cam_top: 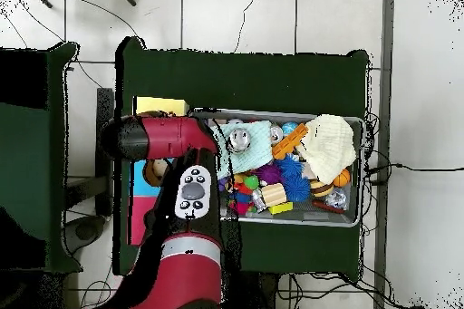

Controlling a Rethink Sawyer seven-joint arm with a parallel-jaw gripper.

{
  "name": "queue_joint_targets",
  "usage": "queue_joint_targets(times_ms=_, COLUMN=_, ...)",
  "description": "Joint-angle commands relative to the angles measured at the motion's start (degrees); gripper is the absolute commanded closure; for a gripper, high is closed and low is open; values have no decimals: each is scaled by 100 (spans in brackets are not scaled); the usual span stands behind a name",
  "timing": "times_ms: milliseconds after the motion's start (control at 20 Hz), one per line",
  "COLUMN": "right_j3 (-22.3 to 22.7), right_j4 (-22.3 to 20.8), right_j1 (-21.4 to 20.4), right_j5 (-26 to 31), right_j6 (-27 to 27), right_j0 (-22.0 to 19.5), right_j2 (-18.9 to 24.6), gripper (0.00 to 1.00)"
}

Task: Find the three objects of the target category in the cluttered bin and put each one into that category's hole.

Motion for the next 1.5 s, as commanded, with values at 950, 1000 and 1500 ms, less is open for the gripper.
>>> queue_joint_targets(times_ms=950, right_j3=1337, right_j4=-98, right_j1=-1507, right_j5=1035, right_j6=586, right_j0=-621, right_j2=229, gripper=0)
queue_joint_targets(times_ms=1000, right_j3=1339, right_j4=-110, right_j1=-1495, right_j5=1023, right_j6=580, right_j0=-643, right_j2=248, gripper=0)
queue_joint_targets(times_ms=1500, right_j3=1271, right_j4=-179, right_j1=-1401, right_j5=972, right_j6=660, right_j0=-648, right_j2=278, gripper=0)
